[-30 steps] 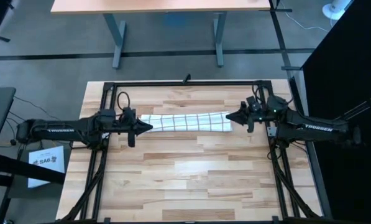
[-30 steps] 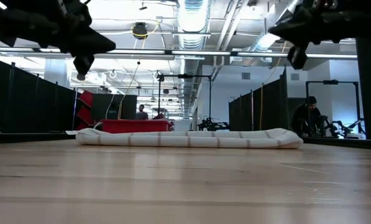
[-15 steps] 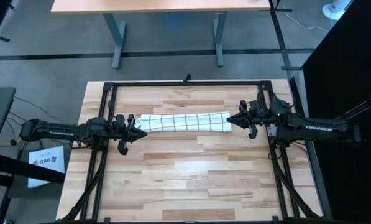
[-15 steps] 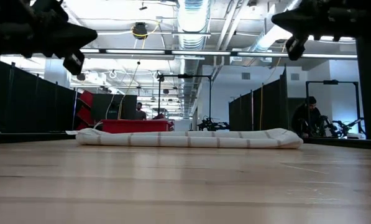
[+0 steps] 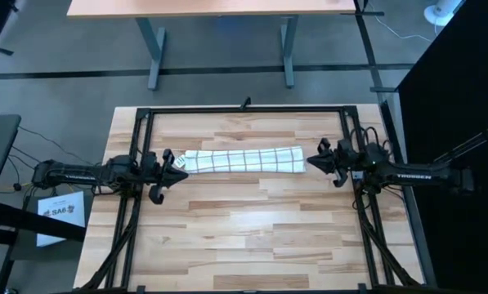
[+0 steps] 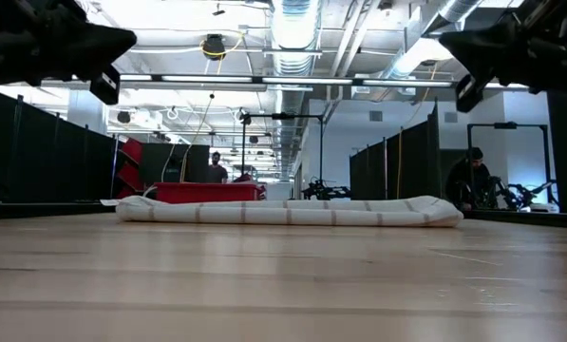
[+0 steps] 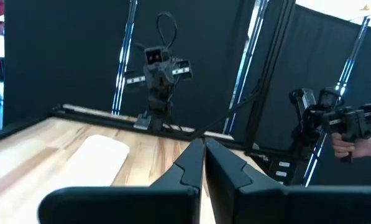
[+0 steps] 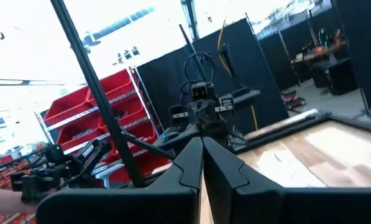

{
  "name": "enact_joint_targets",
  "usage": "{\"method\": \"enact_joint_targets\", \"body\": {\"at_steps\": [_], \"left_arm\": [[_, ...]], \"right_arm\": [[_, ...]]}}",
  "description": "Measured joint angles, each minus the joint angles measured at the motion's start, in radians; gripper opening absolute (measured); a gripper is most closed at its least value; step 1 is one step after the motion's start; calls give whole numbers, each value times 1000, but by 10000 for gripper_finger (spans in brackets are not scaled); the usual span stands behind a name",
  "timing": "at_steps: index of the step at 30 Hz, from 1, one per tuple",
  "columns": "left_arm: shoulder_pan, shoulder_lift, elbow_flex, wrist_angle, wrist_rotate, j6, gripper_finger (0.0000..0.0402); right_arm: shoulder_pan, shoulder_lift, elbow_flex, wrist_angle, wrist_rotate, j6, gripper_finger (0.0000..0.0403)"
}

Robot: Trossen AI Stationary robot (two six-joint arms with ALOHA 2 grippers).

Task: Roll towel
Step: Return to Home Position

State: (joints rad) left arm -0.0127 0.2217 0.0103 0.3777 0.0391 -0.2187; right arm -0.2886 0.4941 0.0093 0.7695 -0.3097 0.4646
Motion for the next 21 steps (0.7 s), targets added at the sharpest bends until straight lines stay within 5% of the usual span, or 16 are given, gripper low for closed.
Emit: {"method": "enact_joint_targets", "body": {"at_steps": [9,21], "left_arm": [[-5,-69,-2,7,31,-2,0],[-83,-90,-3,-9,-20,73,0]], "right_arm": [[20,-20,0,16,4,-47,0],[139,-16,0,66,154,-156,0]]}}
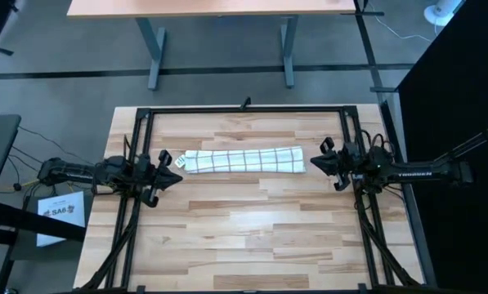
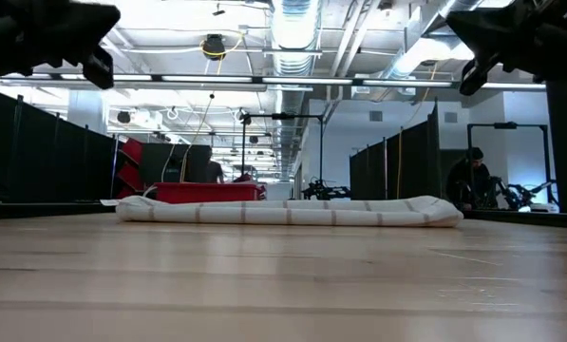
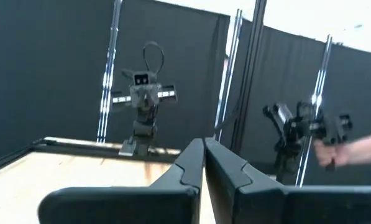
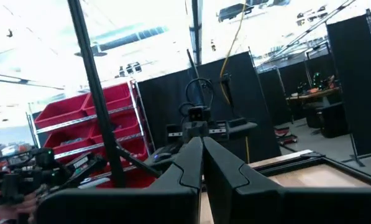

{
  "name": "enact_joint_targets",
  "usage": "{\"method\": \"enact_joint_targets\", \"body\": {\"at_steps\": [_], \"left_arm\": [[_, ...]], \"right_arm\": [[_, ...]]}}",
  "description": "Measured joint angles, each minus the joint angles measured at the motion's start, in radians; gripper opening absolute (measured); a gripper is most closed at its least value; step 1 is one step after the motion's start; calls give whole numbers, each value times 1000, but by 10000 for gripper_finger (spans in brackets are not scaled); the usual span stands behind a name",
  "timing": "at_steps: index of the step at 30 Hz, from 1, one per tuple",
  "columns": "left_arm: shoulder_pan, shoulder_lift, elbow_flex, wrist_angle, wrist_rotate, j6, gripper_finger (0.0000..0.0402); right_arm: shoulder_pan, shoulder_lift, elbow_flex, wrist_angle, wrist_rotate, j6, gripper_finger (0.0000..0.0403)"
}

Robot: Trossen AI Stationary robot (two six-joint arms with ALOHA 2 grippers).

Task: Roll towel
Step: Return to Home Position

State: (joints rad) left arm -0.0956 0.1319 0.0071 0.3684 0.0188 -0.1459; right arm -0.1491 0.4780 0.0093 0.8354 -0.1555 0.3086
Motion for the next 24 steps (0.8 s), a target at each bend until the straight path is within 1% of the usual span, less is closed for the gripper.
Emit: {"method": "enact_joint_targets", "body": {"at_steps": [5,8,10,12,15,16,18,21,24], "left_arm": [[-1,-16,0,-117,-33,38,0],[-1,-53,0,-152,-86,73,0],[-1,-90,0,-204,-128,91,0],[-1,-132,-1,-272,-154,90,0],[0,-125,-1,-337,-169,67,0],[0,-125,-1,-339,-169,57,0],[0,-130,-1,-327,-143,55,0],[0,-128,-1,-319,-76,46,0],[0,-127,-1,-356,-69,33,0]], "right_arm": [[-10,-11,0,-93,0,-3,0],[-27,-15,0,-133,0,-3,0],[-42,-15,0,-159,0,-3,0],[-61,-15,0,-193,0,-3,0],[-86,-15,0,-230,-4,-5,0],[-92,-15,0,-232,-21,-10,0],[-104,-18,0,-233,-86,-15,0],[-117,-29,0,-235,-178,-9,0],[-124,-43,0,-256,-221,-3,0]]}}
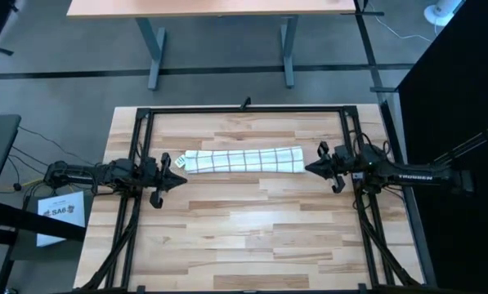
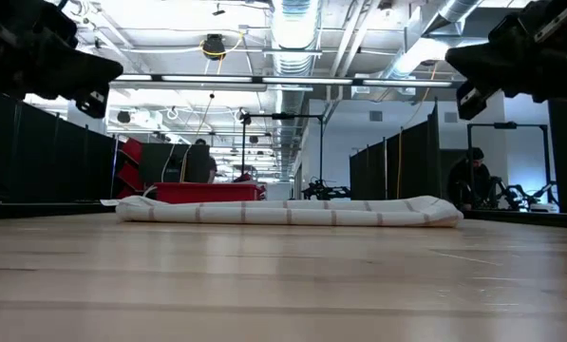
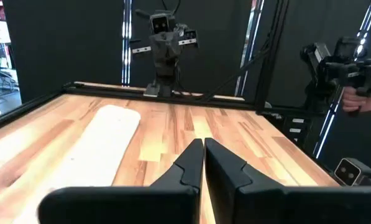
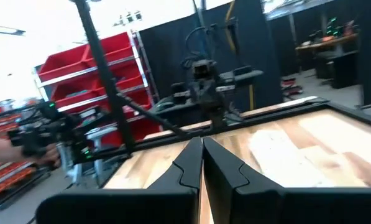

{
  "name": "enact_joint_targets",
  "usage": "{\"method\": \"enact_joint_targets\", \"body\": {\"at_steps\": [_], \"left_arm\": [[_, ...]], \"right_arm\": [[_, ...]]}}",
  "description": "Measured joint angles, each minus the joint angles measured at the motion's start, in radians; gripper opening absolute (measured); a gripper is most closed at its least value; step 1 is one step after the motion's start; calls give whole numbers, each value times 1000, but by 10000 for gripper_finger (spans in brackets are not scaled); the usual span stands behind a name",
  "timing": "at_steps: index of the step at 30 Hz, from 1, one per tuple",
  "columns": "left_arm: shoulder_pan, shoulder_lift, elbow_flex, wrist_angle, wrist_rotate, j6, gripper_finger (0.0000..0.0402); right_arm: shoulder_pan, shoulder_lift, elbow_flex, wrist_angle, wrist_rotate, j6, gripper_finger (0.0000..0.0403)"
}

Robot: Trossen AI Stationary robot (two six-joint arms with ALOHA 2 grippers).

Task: Roll towel
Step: Return to Home Position

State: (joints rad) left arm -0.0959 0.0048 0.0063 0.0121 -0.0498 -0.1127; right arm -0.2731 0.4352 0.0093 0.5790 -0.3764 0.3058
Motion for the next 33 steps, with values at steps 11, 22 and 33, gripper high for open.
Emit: {"method": "enact_joint_targets", "body": {"at_steps": [11,22,33], "left_arm": [[36,0,0,3,-8,14,0],[40,0,0,3,-9,6,0],[67,2,0,5,-22,27,0]], "right_arm": [[-53,-144,0,-254,-31,-49,0],[100,-332,0,-474,286,-14,0],[259,-431,2,-576,378,-95,0]]}}
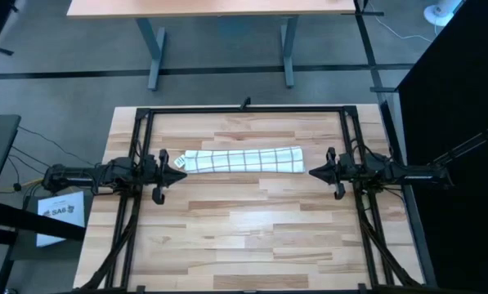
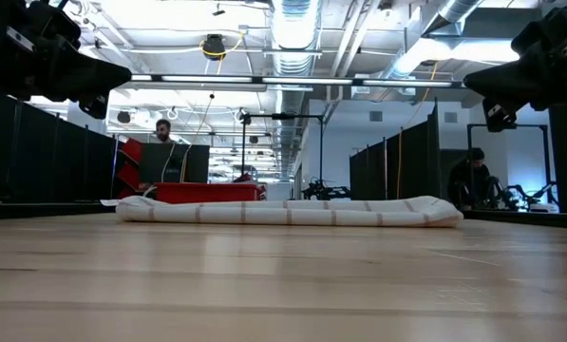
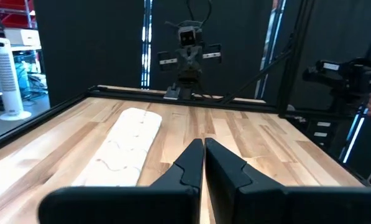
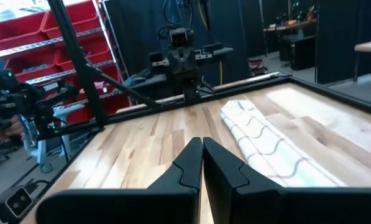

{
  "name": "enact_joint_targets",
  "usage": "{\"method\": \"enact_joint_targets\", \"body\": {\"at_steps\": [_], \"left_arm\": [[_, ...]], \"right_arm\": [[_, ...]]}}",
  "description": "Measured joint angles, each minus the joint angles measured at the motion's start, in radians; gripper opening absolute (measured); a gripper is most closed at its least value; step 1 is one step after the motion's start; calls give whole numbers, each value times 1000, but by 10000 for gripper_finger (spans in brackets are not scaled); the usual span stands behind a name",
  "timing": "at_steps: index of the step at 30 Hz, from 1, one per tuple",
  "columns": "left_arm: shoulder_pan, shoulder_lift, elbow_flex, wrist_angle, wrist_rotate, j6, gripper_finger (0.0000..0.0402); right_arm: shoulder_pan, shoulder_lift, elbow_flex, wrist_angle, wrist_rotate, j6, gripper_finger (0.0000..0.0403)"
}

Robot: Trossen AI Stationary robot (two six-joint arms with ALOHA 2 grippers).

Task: Roll towel
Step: Return to Home Position

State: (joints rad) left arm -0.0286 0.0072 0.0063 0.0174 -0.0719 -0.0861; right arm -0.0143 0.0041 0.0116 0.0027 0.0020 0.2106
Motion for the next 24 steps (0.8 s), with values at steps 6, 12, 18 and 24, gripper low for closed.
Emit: {"method": "enact_joint_targets", "body": {"at_steps": [6,12,18,24], "left_arm": [[53,42,0,-1,8,2,0],[73,63,0,-5,31,-2,0],[72,39,0,-8,55,-14,0],[65,-5,0,-6,91,-9,0]], "right_arm": [[-8,1,0,-2,0,-10,0],[-7,1,0,-3,0,-16,0],[-6,1,0,-3,0,-20,0],[-6,1,0,-4,0,-19,0]]}}
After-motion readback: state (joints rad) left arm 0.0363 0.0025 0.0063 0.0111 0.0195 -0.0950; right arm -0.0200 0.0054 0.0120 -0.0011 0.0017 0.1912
